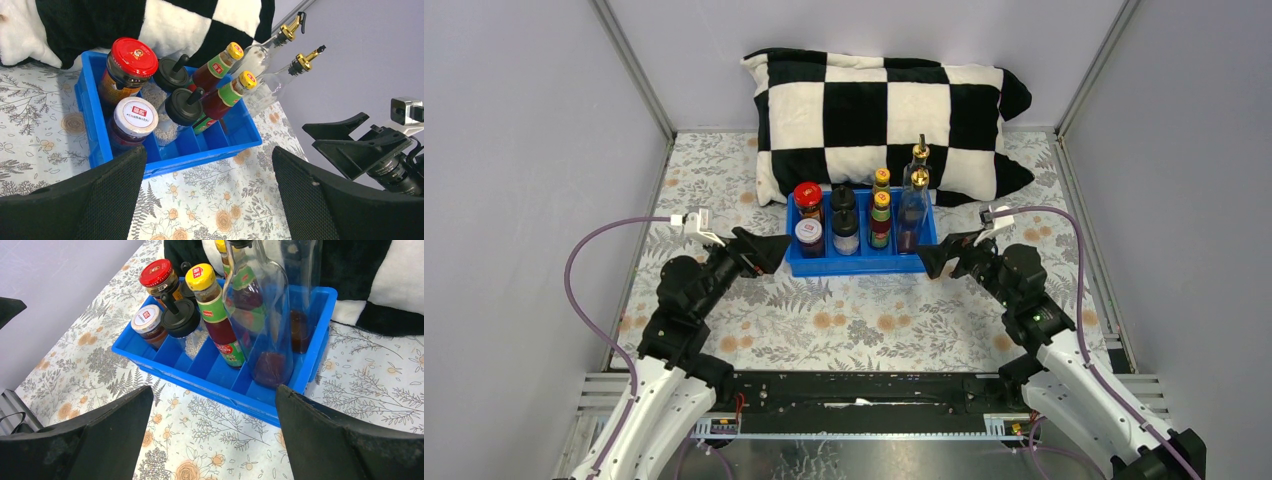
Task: Organize the condiment bottles
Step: Reset both arms
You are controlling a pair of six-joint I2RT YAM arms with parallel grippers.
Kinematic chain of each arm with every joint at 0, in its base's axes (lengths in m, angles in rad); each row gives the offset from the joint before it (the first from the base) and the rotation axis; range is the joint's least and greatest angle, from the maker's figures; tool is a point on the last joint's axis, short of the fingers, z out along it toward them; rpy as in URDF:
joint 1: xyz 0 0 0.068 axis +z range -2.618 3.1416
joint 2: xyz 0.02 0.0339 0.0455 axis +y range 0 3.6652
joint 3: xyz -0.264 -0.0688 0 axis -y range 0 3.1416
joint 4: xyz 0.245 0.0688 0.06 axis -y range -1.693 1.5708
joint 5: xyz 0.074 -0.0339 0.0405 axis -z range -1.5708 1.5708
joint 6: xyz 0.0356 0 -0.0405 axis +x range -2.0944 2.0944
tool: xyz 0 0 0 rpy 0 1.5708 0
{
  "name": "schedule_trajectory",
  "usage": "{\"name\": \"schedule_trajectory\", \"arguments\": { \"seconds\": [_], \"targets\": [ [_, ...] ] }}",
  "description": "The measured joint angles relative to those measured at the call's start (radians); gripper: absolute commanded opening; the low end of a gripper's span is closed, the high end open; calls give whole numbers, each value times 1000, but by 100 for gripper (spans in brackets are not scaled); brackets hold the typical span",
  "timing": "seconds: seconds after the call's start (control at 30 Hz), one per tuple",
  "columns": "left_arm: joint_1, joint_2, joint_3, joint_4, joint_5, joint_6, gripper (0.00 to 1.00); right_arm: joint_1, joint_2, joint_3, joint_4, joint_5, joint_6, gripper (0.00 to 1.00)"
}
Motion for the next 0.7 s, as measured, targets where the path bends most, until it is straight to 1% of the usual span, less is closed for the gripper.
{"name": "schedule_trajectory", "arguments": {
  "seconds": [0.7],
  "targets": [
    [0,0,8,-11,0,0,99,0,19,-7,17,-8,7,100]
  ]
}}
